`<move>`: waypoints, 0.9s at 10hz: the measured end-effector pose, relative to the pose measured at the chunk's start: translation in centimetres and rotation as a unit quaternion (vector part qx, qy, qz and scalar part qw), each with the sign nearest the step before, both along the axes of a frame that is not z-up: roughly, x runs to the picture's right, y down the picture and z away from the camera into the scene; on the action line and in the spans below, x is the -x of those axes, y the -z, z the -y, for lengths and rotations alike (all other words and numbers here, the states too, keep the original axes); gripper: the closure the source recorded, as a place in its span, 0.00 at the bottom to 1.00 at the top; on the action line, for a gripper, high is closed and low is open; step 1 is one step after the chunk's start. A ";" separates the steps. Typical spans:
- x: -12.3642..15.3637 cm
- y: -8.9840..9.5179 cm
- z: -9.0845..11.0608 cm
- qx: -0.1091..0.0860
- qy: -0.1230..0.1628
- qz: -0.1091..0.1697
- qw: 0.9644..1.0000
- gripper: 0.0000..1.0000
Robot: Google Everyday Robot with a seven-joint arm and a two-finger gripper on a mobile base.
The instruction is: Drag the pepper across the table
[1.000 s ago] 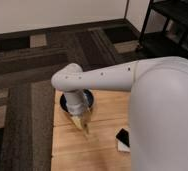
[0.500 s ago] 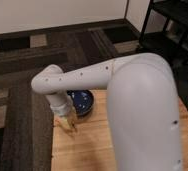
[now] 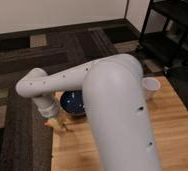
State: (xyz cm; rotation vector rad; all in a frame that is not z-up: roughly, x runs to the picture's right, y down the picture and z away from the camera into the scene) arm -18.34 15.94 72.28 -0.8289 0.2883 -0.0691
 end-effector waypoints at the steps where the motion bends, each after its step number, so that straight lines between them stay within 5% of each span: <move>1: 1.2 -0.2 0.2 -0.004 0.008 0.013 1.000 1.00; 4: 4.6 0.0 0.6 -0.012 0.028 0.042 0.999 0.93; 9: 4.5 0.0 0.7 -0.012 0.029 0.042 0.999 0.92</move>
